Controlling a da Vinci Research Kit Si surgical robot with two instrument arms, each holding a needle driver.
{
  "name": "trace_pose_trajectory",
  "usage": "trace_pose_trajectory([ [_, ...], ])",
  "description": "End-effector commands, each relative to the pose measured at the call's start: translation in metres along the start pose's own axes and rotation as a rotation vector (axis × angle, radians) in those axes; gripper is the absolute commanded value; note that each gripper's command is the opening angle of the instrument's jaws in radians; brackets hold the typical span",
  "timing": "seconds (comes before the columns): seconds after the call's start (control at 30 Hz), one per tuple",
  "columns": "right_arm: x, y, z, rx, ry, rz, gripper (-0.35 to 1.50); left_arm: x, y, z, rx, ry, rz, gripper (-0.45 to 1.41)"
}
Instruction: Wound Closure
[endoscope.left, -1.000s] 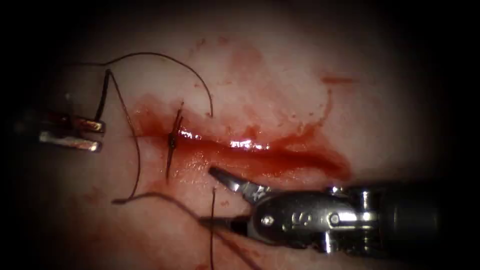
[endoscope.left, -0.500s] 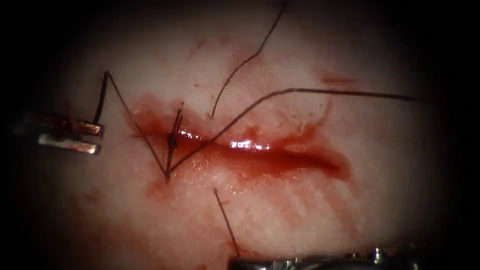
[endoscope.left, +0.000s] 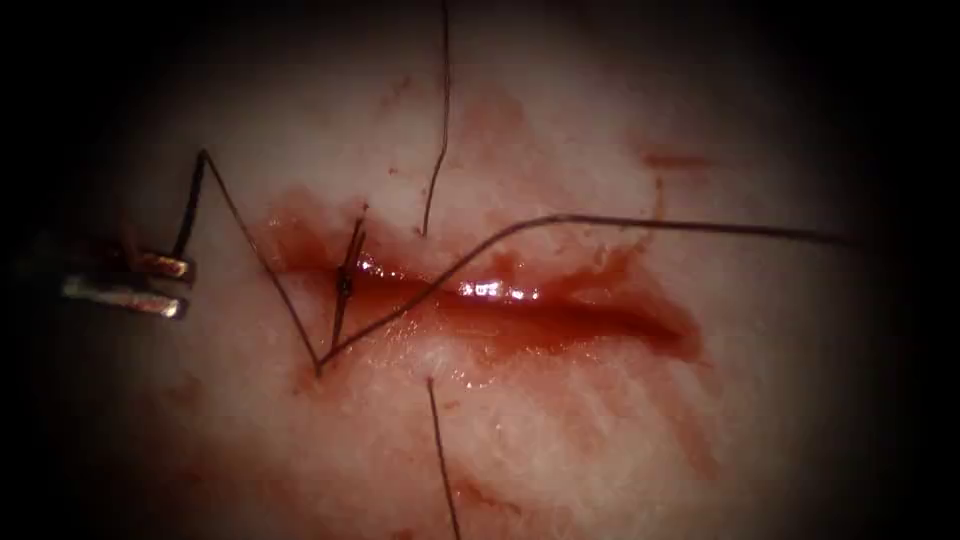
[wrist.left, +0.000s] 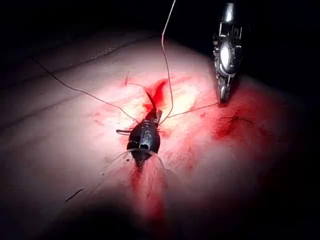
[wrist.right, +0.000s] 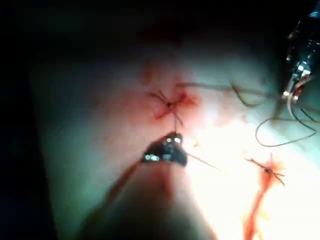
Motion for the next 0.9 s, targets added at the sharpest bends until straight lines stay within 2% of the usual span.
trace_pose_trajectory([
  [0.03,0.0000,-0.0003,0.0006,0.001,0.028,0.000,-0.35,-0.0005,0.0000,0.0007,-0.002,0.001,0.000,-0.45],
  [0.07,0.0000,-0.0002,0.0005,0.007,0.047,0.000,-0.03,-0.0005,0.0000,0.0008,-0.003,-0.001,0.000,-0.45],
  [0.1,-0.0002,0.0003,0.0000,-0.008,0.067,0.002,0.56,-0.0005,0.0000,0.0007,-0.004,-0.001,0.001,-0.45],
  [0.13,-0.0006,0.0008,-0.0005,-0.037,0.059,0.005,0.83,-0.0005,0.0000,0.0007,-0.004,-0.001,0.001,-0.45],
  [0.2,-0.0013,0.0020,-0.0016,-0.101,0.032,0.016,1.08,-0.0005,0.0000,0.0007,-0.007,0.000,0.001,-0.45],
  [0.27,-0.0021,0.0032,-0.0028,-0.135,0.015,0.028,1.11,-0.0005,0.0000,0.0007,-0.007,0.000,0.001,-0.45],
  [0.33,-0.0035,0.0056,-0.0043,-0.243,-0.039,0.056,1.16,-0.0005,0.0001,0.0007,-0.009,-0.002,0.002,-0.45],
  [0.43,-0.0049,0.0082,-0.0028,-0.364,-0.072,0.110,1.15,-0.0006,0.0001,0.0010,-0.010,-0.003,-0.003,-0.45],
  [0.7,-0.0065,0.0109,0.0020,-0.390,-0.047,0.133,1.10,-0.0008,0.0003,0.0012,-0.017,-0.007,-0.005,-0.45],
  [0.73,-0.0068,0.0111,0.0033,-0.385,-0.040,0.129,1.10,-0.0008,0.0003,0.0013,-0.019,-0.006,-0.005,-0.45],
  [0.9,-0.0058,0.0113,0.0063,-0.358,-0.024,0.127,1.05,-0.0008,0.0003,0.0014,-0.021,-0.005,-0.003,-0.45],
])
